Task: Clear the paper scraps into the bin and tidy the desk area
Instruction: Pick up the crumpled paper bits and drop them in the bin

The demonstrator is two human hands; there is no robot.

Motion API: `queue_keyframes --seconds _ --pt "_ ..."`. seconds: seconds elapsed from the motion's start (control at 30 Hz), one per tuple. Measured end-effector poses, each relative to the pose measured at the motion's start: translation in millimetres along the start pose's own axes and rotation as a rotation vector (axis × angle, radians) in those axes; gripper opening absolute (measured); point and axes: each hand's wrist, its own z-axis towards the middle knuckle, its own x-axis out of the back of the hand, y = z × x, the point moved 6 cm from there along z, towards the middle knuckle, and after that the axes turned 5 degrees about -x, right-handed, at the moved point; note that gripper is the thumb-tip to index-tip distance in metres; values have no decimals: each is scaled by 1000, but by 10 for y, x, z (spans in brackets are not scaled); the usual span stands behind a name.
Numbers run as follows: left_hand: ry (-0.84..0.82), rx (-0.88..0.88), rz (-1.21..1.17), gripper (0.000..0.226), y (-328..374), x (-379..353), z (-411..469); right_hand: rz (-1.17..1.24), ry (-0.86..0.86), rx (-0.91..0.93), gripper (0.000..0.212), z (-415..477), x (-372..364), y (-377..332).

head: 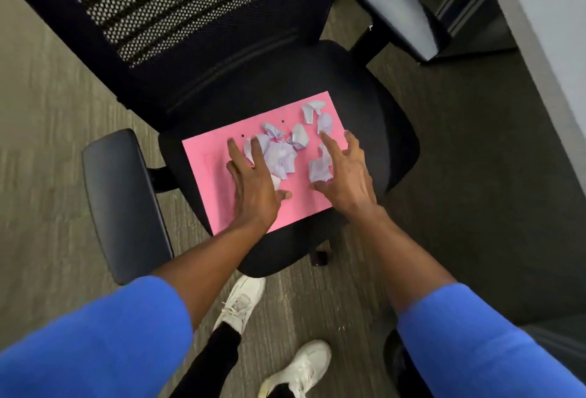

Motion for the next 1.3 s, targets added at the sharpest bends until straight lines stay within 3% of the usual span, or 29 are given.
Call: queue_keyframes --seconds 0.17,0.33,0.5,0.7,1.07,1.3 --pt "-40 -117 79 124 47 -11 247 -156 -36 20 102 262 35 -151" --pt "-94 -154 105 74 13 -60 289 -313 -76 84 99 448 20 -255" --pt "-67 -144 101 39 11 -41 224 -351 -14 179 69 412 13 -326" --pt "9 -126 22 26 2 21 147 -209 97 153 29 196 -52 -230" --pt "68 -28 -242 16 -45 14 -371 199 342 -161 22 -491 -186 506" --pt "-51 -244 -230 21 288 -341 -1006 421 494 -383 18 -1357 -282 1144"
